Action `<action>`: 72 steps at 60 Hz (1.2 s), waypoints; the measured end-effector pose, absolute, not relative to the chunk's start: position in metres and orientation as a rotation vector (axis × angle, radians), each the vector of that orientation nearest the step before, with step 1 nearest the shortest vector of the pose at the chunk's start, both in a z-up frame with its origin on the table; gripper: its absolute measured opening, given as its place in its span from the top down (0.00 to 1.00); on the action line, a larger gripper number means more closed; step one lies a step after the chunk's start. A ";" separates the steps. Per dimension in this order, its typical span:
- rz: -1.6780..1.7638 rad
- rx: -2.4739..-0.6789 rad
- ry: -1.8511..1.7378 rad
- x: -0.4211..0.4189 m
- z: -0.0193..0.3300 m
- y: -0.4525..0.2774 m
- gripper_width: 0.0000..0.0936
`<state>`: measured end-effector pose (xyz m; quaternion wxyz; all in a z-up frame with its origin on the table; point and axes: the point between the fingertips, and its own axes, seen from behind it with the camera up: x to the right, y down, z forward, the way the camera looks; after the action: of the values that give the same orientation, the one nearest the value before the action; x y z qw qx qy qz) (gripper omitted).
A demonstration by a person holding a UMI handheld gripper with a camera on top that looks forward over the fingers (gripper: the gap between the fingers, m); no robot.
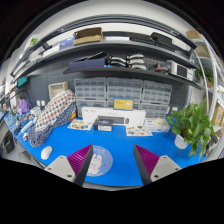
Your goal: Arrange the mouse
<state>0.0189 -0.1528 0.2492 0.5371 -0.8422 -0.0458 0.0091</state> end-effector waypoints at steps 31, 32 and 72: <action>0.090 -2.123 -0.120 -0.104 0.128 -0.190 0.13; 0.095 -2.130 -0.124 -0.113 0.122 -0.191 0.13; 0.171 -2.305 -0.178 -0.404 -0.005 -0.121 0.13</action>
<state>-0.4044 -0.1210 -0.0055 0.4003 -0.9112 -0.0704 0.0677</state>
